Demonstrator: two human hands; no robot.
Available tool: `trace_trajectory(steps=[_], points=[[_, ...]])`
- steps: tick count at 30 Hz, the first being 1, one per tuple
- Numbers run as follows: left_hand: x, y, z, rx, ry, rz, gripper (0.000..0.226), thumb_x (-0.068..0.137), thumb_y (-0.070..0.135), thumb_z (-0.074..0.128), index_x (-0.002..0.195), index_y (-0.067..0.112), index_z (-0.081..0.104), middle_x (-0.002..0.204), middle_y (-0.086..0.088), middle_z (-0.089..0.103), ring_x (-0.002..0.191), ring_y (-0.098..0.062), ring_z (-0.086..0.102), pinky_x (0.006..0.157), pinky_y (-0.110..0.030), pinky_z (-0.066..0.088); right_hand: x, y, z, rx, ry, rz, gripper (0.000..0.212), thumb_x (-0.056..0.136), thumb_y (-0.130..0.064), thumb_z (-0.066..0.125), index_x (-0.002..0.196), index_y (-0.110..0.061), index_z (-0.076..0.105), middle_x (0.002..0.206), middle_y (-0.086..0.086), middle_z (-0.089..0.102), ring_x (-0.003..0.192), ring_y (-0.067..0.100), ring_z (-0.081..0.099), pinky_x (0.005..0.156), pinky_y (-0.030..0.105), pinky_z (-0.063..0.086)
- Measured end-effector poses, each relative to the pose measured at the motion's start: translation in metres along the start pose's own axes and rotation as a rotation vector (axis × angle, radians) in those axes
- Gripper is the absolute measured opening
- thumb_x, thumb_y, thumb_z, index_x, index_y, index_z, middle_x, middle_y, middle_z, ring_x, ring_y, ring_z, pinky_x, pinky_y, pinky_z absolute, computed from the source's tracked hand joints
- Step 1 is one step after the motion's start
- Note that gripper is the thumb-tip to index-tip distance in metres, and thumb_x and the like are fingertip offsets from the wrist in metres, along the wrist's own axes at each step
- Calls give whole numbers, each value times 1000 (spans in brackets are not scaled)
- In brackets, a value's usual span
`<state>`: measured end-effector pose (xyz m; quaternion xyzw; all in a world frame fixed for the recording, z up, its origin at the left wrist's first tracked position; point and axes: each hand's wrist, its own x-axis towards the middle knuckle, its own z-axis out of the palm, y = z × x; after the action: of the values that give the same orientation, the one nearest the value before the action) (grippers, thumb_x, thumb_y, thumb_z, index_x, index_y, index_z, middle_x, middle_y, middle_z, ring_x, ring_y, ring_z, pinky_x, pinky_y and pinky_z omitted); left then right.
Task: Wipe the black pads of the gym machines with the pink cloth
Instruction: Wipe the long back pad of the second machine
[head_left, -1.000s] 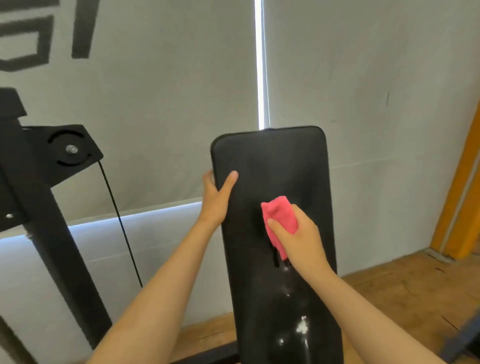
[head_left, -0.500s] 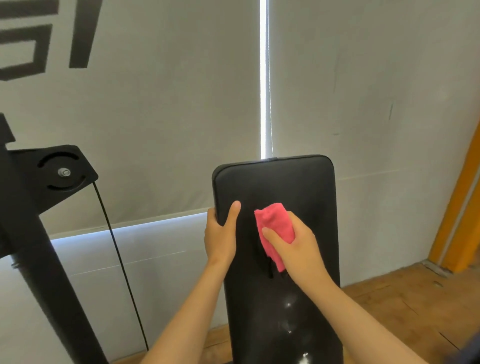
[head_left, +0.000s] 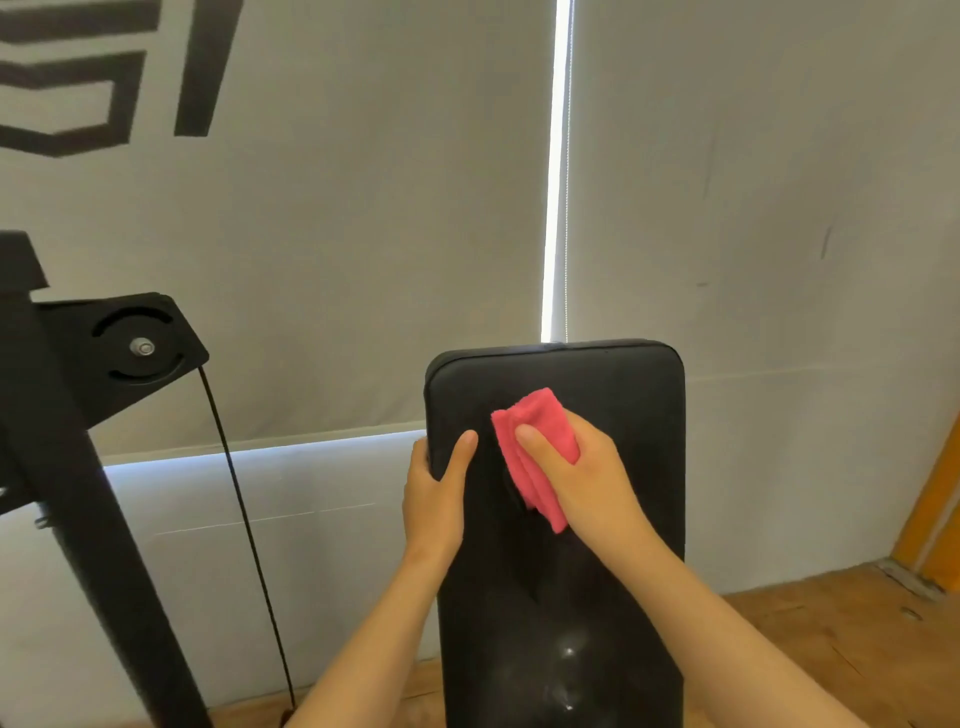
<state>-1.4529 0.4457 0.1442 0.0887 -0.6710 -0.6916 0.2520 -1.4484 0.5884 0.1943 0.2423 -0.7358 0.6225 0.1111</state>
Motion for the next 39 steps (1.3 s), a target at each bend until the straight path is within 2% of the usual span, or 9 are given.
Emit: trace_trajectory(steps=[7,11,15,22,27,30,34,36,39], points=[[7,10,-11,-32,-137,-16,58,79,64,49,126,31,49,123,9,59,109,-5,58,95,-28,48,41,-26,-16,0,-33,-57,4,89,-34,60,92,-37,59,89,-11,66,82,4,65,70,18,54],[29,39,-8,12,36,86,50,87,56,48,128,29,41,120,5,53,106,-9,54,85,-26,47,75,-56,-26,-80,12,-172,6,91,-32,61,87,-36,59,85,-10,65,78,0,64,70,23,55],[50,62,4,49,64,195,26,98,43,42,108,23,55,96,10,58,89,-3,55,68,-8,40,110,-64,-26,-416,44,-298,26,86,-49,61,100,-27,63,89,-10,65,83,11,62,74,34,55],[48,57,8,99,182,253,28,101,34,38,84,16,53,70,4,54,65,7,53,56,-2,38,141,-58,-9,-1031,-160,-441,34,89,-58,54,107,-29,56,81,-13,55,74,12,55,72,32,49],[47,56,7,85,188,250,29,100,34,39,80,18,52,64,2,52,58,4,50,53,-6,39,148,-58,-11,-835,-338,-286,29,87,-53,59,93,-25,59,76,-11,59,70,7,55,67,30,45],[48,55,8,83,186,247,28,98,36,39,82,18,53,64,-1,53,58,2,50,51,-7,39,146,-62,-12,-723,-450,-157,40,90,-61,45,90,-23,60,82,-7,62,77,11,58,76,31,45],[50,54,7,78,197,261,29,98,36,39,81,18,54,61,0,51,56,-1,48,50,-10,38,144,-65,-14,-566,-515,-21,45,98,-55,27,117,-33,61,106,-23,56,96,-5,53,91,18,35],[49,55,8,68,197,254,29,98,35,39,80,18,53,58,3,50,54,0,47,50,-10,37,146,-64,-14,-581,-553,-43,37,100,-49,34,103,-25,62,93,-15,61,82,-3,56,81,22,43],[50,53,8,51,207,256,34,99,35,34,79,14,52,62,0,51,55,-4,45,51,-14,37,148,-60,-13,-605,-583,-53,18,95,-46,50,102,-33,60,99,-6,63,86,11,60,82,31,50]])
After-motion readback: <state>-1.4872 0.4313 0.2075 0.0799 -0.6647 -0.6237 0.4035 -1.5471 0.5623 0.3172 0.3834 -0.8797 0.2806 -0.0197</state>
